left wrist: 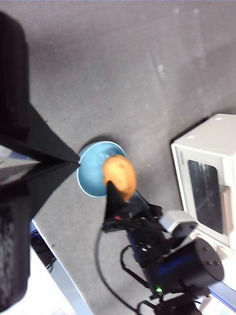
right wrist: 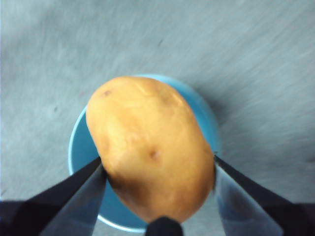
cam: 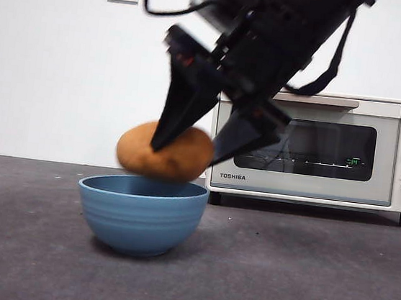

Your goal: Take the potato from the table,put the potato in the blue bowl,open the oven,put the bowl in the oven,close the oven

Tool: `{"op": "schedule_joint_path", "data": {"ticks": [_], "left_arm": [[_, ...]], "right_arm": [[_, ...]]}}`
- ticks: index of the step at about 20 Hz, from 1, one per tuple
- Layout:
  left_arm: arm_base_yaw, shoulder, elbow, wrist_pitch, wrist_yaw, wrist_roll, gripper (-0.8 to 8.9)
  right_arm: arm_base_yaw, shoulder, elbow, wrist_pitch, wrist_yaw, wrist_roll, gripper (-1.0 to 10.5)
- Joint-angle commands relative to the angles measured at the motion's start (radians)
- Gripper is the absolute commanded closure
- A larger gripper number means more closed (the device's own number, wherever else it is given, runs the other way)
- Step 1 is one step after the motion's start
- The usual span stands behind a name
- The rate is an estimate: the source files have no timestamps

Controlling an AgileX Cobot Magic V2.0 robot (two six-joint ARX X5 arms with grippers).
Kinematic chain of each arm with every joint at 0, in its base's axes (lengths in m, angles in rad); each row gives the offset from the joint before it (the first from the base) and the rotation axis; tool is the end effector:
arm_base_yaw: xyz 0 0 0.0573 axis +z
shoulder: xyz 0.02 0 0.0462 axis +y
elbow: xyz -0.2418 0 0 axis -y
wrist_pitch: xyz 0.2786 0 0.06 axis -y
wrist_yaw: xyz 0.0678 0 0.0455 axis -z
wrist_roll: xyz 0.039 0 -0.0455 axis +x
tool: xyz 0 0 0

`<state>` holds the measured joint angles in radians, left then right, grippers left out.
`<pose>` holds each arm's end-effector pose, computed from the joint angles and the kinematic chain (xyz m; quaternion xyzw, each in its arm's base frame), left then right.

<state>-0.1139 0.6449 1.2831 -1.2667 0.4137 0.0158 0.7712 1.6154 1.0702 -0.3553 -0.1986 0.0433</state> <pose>0.0961 -0.0268 0.4022 -0.0389 0.3037 -0.2504 0.9185 0.2571 0.2606 0.1688 -0.1056 0.4265 0.4105 0.7990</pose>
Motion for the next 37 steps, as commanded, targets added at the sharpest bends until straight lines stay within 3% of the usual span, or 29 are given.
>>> {"op": "schedule_joint_path", "data": {"ticks": [1, 3, 12, 15, 18, 23, 25, 27, 28, 33, 37], "left_arm": [[-0.003, 0.016, 0.002, 0.000, 0.001, 0.011, 8.19], [-0.003, 0.022, 0.002, 0.000, 0.001, 0.011, 8.19], [-0.003, 0.023, 0.002, 0.011, 0.001, 0.021, 8.19], [-0.003, 0.023, 0.002, 0.013, 0.001, 0.022, 8.19], [-0.003, 0.023, 0.002, 0.035, 0.001, 0.022, 8.19], [-0.003, 0.072, 0.002, 0.099, 0.001, 0.033, 8.19], [-0.003, 0.119, 0.002, 0.135, 0.001, 0.060, 8.19], [-0.003, 0.181, 0.002, 0.194, 0.005, 0.067, 8.18], [-0.003, 0.213, 0.002, 0.223, 0.005, 0.067, 8.18], [-0.005, 0.456, 0.002, 0.394, 0.008, 0.092, 8.19], [-0.047, 0.634, 0.002, 0.585, 0.065, 0.088, 8.19]], "right_arm": [[0.021, 0.035, -0.009, 0.016, 0.004, 0.017, 9.1], [0.022, 0.039, -0.009, 0.016, 0.019, 0.018, 8.9], [0.042, 0.039, -0.009, 0.050, 0.023, 0.033, 3.6], [0.048, 0.039, -0.008, 0.049, 0.023, 0.034, 3.4], [0.048, 0.016, 0.034, -0.014, 0.024, 0.039, 3.4], [0.047, -0.087, 0.167, -0.257, 0.059, 0.025, 3.5], [0.047, -0.145, 0.183, -0.344, 0.114, 0.025, 3.5], [0.047, -0.206, 0.183, -0.428, 0.221, 0.010, 3.6], [0.047, -0.230, 0.183, -0.469, 0.280, 0.005, 4.1], [0.031, -0.342, 0.182, -0.659, 0.533, 0.005, 8.8], [-0.055, -0.435, 0.182, -0.725, 0.615, 0.006, 9.2]]}}
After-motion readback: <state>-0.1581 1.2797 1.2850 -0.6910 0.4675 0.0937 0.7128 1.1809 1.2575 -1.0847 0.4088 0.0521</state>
